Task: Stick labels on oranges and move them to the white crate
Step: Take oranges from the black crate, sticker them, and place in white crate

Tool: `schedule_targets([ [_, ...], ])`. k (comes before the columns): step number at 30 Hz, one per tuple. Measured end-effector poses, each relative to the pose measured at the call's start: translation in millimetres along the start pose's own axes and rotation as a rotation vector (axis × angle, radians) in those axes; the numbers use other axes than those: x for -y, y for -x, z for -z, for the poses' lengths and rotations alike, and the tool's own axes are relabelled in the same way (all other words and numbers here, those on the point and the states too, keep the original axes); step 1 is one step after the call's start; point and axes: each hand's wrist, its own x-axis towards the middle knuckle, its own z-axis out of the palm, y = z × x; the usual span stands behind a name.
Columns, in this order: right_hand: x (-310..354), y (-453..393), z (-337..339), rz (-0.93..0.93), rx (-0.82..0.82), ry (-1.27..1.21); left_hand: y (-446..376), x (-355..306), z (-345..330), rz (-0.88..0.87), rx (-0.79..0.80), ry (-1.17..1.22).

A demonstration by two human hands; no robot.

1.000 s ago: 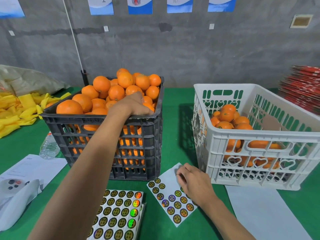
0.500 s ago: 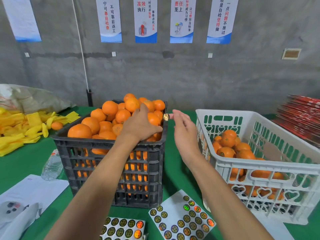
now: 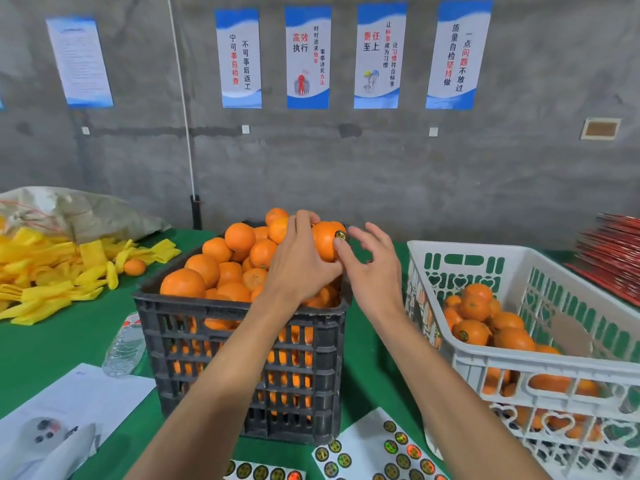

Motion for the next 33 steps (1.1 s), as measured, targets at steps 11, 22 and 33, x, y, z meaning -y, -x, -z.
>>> schedule_targets([
  [11, -4.2, -8.7, 18.7, -0.529, 0.07, -0.663, -4.4, 7.8, -9.9, -0.147, 0.176, 0.15],
  [22, -22.1, -14.9, 39.7, -0.806, -0.355, -0.966, -48.9, 83.1, 32.8, 0.283, 0.177, -0.487],
  [33, -39.4, 0.9, 22.0, -0.674, -0.261, -0.848, -73.7, 126.6, 44.9, 0.354, 0.258, -0.622],
])
